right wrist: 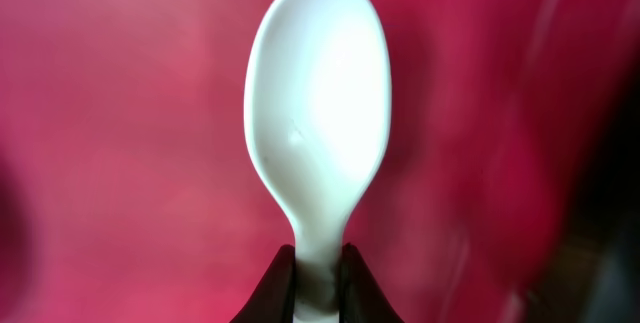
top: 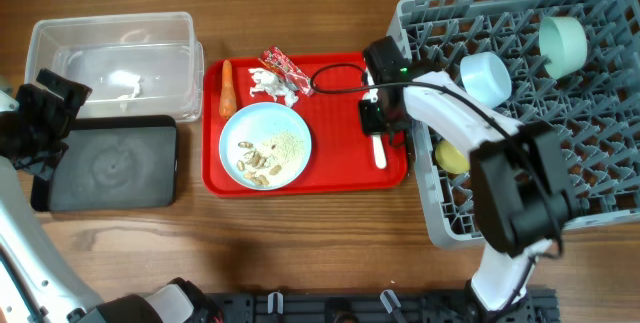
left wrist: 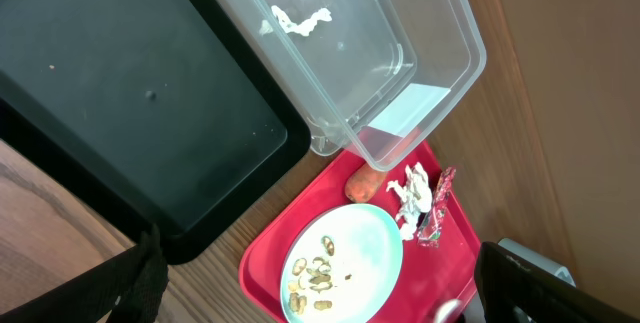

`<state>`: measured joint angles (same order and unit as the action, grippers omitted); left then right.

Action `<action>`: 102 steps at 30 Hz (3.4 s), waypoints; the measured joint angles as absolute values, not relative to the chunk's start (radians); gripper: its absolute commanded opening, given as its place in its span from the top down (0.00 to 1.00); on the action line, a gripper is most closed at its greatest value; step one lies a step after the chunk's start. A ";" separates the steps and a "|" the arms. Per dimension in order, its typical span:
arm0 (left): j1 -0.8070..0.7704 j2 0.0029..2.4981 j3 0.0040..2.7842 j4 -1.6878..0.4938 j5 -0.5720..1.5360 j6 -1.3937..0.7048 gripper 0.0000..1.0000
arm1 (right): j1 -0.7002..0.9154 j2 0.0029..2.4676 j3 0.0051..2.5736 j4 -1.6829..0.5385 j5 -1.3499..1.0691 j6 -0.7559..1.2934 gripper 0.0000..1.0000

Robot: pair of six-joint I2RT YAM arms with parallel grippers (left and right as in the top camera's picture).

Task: Sort waste into correct bins and load items into the dishwasher rack
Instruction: 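Lift the white spoon and carry it into the dish rack, then release the spoon upright in the rack and retract the right arm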

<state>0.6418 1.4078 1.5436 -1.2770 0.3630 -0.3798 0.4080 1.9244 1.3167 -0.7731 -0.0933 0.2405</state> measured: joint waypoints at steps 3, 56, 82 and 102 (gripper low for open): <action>0.642 1.408 1.544 -1.277 0.363 -0.380 0.00 | 0.406 1.777 1.317 -0.767 -0.093 0.242 0.96; 0.642 1.408 1.544 -1.277 0.363 -0.380 0.00 | 0.240 0.871 1.264 -0.966 -0.110 0.152 0.00; 0.642 1.408 1.544 -1.277 0.363 -0.380 0.00 | 0.240 0.025 0.014 -0.002 -0.058 0.020 0.00; 0.642 1.408 1.544 -1.277 0.362 -0.380 0.00 | 0.240 0.021 0.007 -0.002 -0.058 0.020 0.00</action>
<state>0.6418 1.4078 1.5436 -1.2770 0.3618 -0.3798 0.2401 0.0212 0.0067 -0.0017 -0.0582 0.0196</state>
